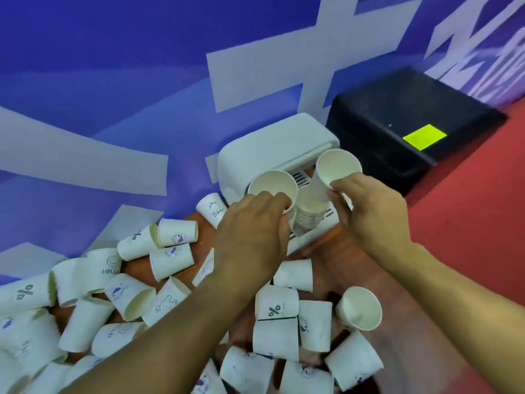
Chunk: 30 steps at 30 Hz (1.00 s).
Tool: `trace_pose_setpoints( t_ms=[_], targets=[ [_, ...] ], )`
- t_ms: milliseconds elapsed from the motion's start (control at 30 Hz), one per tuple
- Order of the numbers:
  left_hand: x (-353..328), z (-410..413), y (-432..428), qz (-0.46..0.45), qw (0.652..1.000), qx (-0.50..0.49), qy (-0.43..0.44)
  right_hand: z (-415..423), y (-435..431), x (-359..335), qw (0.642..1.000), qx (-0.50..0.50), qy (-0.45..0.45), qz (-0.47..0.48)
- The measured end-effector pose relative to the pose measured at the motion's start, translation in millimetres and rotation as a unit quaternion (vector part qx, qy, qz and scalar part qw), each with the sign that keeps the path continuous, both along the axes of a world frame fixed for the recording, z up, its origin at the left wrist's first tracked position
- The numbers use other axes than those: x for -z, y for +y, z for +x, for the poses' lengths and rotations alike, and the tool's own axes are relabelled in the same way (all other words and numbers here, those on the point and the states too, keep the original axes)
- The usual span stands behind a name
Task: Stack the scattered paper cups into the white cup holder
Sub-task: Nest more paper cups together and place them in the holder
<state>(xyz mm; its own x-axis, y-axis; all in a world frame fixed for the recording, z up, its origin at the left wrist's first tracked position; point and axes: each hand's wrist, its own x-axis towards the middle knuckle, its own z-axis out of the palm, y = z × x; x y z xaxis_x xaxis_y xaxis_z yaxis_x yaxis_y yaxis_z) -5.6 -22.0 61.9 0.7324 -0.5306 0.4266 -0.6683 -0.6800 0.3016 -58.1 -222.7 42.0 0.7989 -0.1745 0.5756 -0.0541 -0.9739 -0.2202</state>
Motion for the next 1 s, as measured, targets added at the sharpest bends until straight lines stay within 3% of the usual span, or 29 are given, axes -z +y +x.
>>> trace_pose_setpoints(
  t_ms=[200, 500, 800, 933, 1000],
  targets=[
    [33, 15, -23, 0.036, 0.999, 0.017, 0.03, 22, -7, 38, 0.991, -0.012, 0.134, -0.012],
    [68, 33, -36, 0.141, 0.987, 0.043, 0.058, 29, -5, 67, 0.971, -0.026, 0.233, 0.038],
    [76, 41, -42, 0.149, 0.97, 0.04, 0.19, 31, 0, 61, 0.965, -0.016, 0.244, 0.095],
    [72, 18, -27, 0.053, 0.992, 0.027, 0.11, 5, 5, 43, 0.974, 0.041, 0.16, 0.155],
    [73, 4, -14, 0.022, 0.993, -0.023, 0.113, -16, 11, 37, 0.971, 0.071, 0.137, 0.181]
  ],
)
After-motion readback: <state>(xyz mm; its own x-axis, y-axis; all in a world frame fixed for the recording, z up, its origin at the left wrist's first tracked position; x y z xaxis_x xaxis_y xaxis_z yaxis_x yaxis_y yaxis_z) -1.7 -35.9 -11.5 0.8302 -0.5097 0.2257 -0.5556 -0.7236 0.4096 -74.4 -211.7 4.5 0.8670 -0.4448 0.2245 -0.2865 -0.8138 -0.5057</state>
